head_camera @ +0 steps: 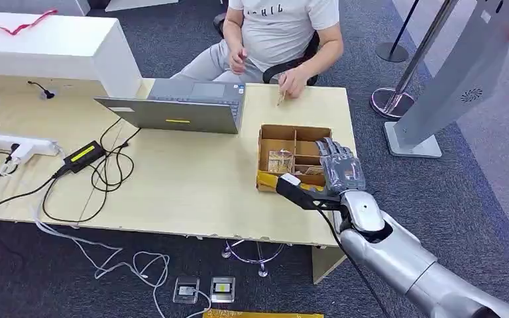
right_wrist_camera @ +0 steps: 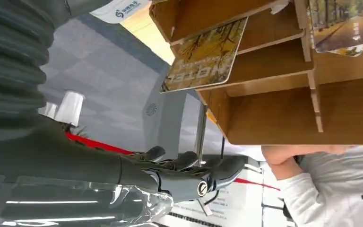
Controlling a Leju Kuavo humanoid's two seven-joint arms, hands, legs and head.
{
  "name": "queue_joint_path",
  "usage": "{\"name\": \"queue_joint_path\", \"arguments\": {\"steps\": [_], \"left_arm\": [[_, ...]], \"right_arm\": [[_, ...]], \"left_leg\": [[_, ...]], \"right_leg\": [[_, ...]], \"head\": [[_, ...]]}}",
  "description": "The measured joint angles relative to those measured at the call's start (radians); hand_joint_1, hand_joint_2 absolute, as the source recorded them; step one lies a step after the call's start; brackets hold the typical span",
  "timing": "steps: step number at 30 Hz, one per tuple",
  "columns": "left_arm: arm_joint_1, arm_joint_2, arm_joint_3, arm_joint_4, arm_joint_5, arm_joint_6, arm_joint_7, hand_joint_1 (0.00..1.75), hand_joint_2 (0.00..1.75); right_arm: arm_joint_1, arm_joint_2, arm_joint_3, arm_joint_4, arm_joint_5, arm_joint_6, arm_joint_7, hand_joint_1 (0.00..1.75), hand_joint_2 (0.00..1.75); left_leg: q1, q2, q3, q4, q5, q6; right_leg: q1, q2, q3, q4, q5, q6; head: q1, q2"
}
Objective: Pass the card to the sensor for recognition and then transmit it.
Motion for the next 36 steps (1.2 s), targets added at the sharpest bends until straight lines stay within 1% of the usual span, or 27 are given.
{"name": "queue_joint_path", "arguments": {"steps": [19,20,21,26,36], "left_arm": [[-0.001,0.004,0.0,0.0,-0.002,-0.001,0.0,0.0,0.0],[-0.001,0.004,0.0,0.0,-0.002,-0.001,0.0,0.0,0.0],[-0.001,0.004,0.0,0.0,-0.002,-0.001,0.0,0.0,0.0],[-0.002,0.004,0.0,0.0,-0.008,-0.003,0.0,0.0,0.0],[-0.003,0.004,0.0,0.0,-0.013,-0.01,0.001,0.0,0.0]], "right_arm": [[0.0,0.05,-0.001,0.115,-0.009,-0.019,-0.024,0.0,1.75],[0.0,0.053,-0.001,0.12,-0.009,-0.019,-0.024,1.61,1.75],[0.0,0.055,-0.001,0.125,-0.009,-0.019,-0.025,1.75,1.75],[0.0,0.063,-0.001,0.145,-0.011,-0.022,-0.034,1.75,1.75],[-0.003,0.063,-0.001,0.166,-0.01,-0.027,-0.036,1.75,1.75]], "left_leg": [[0.0,0.0,0.0,0.0,0.0,0.0],[0.0,0.0,0.0,0.0,0.0,0.0],[0.0,0.0,0.0,0.0,0.0,0.0],[0.0,0.0,0.0,0.0,0.0,0.0],[0.0,0.0,0.0,0.0,0.0,0.0]], "right_leg": [[0.0,0.0,0.0,0.0,0.0,0.0],[0.0,0.0,0.0,0.0,0.0,0.0],[0.0,0.0,0.0,0.0,0.0,0.0],[0.0,0.0,0.0,0.0,0.0,0.0],[0.0,0.0,0.0,0.0,0.0,0.0]], "head": [[0.0,0.0],[0.0,0.0],[0.0,0.0],[0.0,0.0],[0.0,0.0]]}}
